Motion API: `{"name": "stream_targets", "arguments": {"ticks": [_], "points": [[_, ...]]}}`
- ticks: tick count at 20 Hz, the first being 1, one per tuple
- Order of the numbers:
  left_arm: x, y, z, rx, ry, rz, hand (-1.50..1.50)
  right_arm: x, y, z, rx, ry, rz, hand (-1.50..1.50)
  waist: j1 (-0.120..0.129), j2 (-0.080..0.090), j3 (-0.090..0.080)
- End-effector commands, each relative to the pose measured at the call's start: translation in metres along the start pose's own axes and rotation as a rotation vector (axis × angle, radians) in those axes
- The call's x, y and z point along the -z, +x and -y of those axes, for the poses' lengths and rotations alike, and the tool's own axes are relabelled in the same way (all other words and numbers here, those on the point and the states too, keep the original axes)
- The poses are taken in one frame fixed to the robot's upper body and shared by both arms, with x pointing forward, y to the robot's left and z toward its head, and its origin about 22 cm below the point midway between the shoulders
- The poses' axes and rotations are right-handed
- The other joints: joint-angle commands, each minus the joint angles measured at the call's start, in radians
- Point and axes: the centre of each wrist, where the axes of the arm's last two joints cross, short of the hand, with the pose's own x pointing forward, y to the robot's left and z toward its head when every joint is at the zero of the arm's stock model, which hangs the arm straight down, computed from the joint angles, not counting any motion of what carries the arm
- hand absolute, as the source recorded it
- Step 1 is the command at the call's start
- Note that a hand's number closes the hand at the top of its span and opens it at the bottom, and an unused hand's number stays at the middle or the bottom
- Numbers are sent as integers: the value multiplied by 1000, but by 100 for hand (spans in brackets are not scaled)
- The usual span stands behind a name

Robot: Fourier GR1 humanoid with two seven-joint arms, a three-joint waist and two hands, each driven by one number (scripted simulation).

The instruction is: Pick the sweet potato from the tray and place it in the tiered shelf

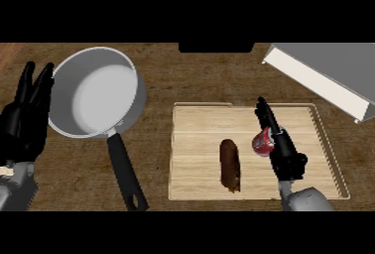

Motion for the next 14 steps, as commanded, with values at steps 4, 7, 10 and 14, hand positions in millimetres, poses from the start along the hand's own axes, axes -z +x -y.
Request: {"name": "stream_targets", "arguments": {"ticks": [4, 7, 10, 14], "points": [[-1, -14, 10, 29, -86, -110, 0, 50, 76, 13, -457, 48, 131, 150, 25, -12, 22], [-6, -26, 6, 42, -98, -193, 0, 66, 87, 85, -903, -137, 118, 150, -22, -22, -2], [-6, -34, 5, 7, -145, -240, 0, 69, 131, -7, -435, -120, -40, -150, 16, -15, 25], [13, -30, 24, 6, -170, -231, 0, 65, 168, -14, -432, 76, 10, -150, 17, -10, 27]]}}
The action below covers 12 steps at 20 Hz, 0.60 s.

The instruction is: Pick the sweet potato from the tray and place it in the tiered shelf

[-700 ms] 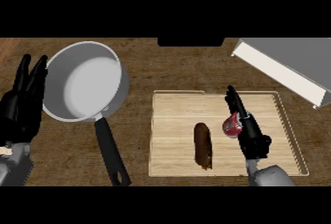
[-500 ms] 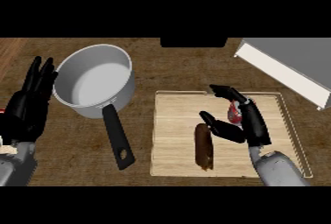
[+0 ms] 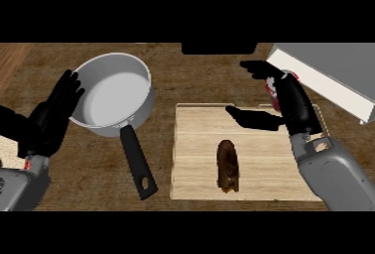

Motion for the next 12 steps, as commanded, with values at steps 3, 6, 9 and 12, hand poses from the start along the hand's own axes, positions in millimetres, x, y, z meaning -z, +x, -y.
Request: {"name": "stream_targets", "arguments": {"ticks": [3, 6, 9, 12], "points": [[0, -10, 4, -2, -19, -21, 0, -24, 65, -5, -73, 188, 34, -150, 9, -2, 3], [11, -3, 12, -2, -20, -23, 0, -21, 94, -6, -242, 291, -81, -150, 1, -4, 2], [3, -15, -3, 11, -7, -31, 0, -16, 98, -16, -431, 394, -235, -150, 17, -5, -1], [11, 1, 11, 13, -38, -24, 0, -20, 98, -41, -777, 424, -261, -150, 27, -9, -4]]}}
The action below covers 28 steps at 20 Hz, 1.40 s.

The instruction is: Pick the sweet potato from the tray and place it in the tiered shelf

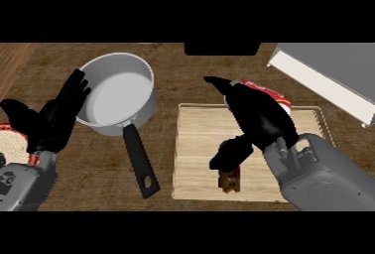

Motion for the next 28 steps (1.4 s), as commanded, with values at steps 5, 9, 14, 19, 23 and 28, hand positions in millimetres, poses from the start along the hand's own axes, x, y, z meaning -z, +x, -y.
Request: {"name": "stream_targets", "arguments": {"ticks": [5, 9, 14, 19, 23, 28], "points": [[5, -3, 11, -12, -34, 0, 0, 15, 27, -33, -678, 43, -248, -150, 20, 2, -6], [9, 5, -4, 0, -14, 13, 0, 27, 46, -59, -699, 77, -299, -150, 16, 6, 1], [10, 5, 11, -11, -2, 20, 0, 31, 64, -88, -755, 143, -328, -150, 0, 3, 3], [3, 6, 5, -6, -26, -4, 0, 52, 53, -112, -874, 163, -441, -150, 10, -1, 3], [4, 2, -8, -4, -4, -12, 0, 56, 55, -125, -923, 174, -482, -150, -2, -1, 2], [0, -1, -3, -19, 12, -17, 0, 56, 50, -141, -972, 206, -488, -150, -14, -4, 3]]}}
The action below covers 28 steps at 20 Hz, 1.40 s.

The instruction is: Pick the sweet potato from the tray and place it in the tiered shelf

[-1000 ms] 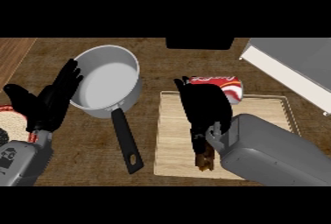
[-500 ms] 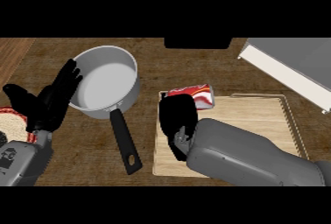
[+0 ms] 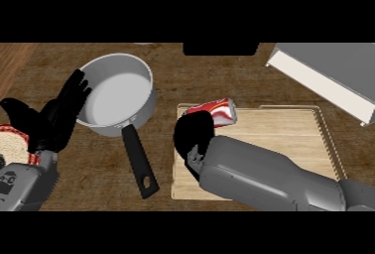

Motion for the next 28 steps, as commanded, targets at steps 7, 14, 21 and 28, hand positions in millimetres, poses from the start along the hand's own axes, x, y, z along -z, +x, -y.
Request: {"name": "stream_targets", "arguments": {"ticks": [7, 14, 21, 28], "points": [[-2, -1, -1, 7, -10, -12, 0, 3, 12, 2, -141, 54, -265, -150, -13, -1, 1], [-12, -7, -2, -3, 7, -8, 0, 7, 11, -30, -103, 56, -288, -150, -7, 0, 2], [-8, -5, -6, 4, 9, 6, 0, 4, -4, -31, -108, 62, -282, -150, -15, 2, 2], [-6, -7, -3, 3, 9, 6, 0, 9, -14, -54, -95, 82, -291, -150, -17, 4, 2]]}}
